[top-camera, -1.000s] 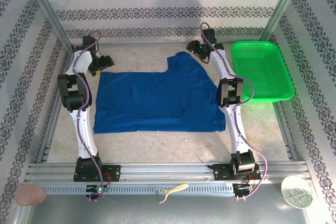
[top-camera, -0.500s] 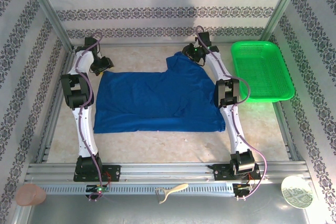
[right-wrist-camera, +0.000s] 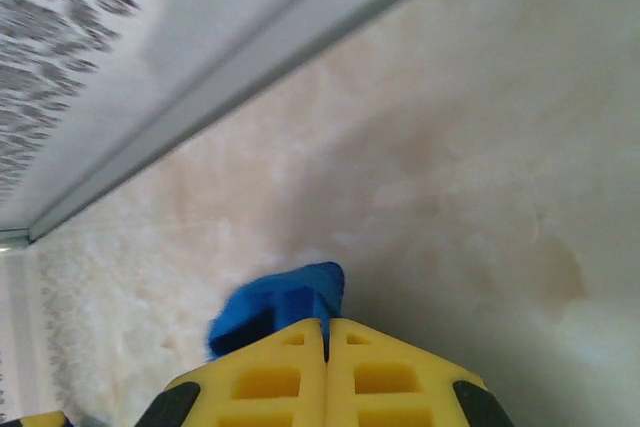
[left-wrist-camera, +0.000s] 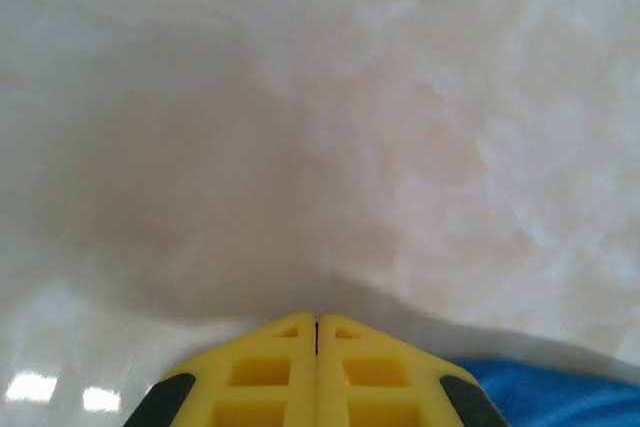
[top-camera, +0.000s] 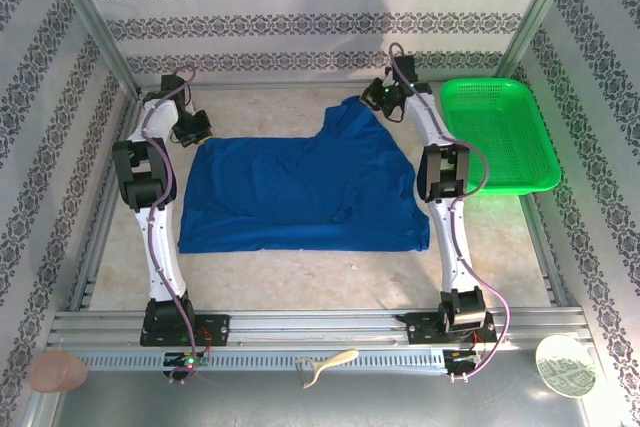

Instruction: Fold the inside-out t-shirt

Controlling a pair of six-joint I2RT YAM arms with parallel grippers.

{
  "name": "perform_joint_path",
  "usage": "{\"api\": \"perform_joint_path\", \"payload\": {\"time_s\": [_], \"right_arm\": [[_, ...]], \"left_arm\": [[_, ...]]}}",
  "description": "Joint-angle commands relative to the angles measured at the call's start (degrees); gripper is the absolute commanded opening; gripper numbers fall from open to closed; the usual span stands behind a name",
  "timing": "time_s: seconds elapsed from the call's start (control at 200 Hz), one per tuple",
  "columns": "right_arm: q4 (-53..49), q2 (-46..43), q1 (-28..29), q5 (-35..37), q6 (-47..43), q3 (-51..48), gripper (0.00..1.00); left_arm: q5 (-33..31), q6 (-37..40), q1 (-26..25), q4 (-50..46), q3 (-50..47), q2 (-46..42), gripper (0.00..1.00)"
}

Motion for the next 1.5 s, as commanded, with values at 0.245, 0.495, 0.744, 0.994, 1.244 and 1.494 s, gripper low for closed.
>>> {"api": "perform_joint_path", "payload": {"time_s": [0.245, 0.495, 0.744, 0.994, 1.244, 1.494], "right_arm": [[6.3, -19.3, -0.2, -3.1, -2.7, -13.3, 0.00], [16.2, -36.6, -0.3, -0.9, -2.4, -40.3, 0.00], [24.5, -50.0, -0.4, 0.6, 0.3, -62.3, 0.00], [26.2, -59.6, -0.5, 1.9, 0.5, -75.0, 0.00], [26.5, -68.3, -0.2, 3.5, 0.6, -85.2, 0.00], [25.8, -75.1, 0.0, 4.2, 0.3, -94.5, 0.00]], "left_arm": [[3.4, -4.9, 1.7, 11.8, -12.7, -14.3, 0.00], [6.3, -6.3, 3.6, 16.2, -22.5, -19.8, 0.00], [6.6, -8.1, 4.8, 19.6, -32.2, -26.0, 0.00], [6.9, -8.8, 5.7, 20.8, -38.6, -29.7, 0.00], [7.5, -10.1, 5.8, 22.6, -45.1, -34.7, 0.00], [6.7, -9.6, 5.8, 23.5, -51.1, -38.3, 0.00]]}}
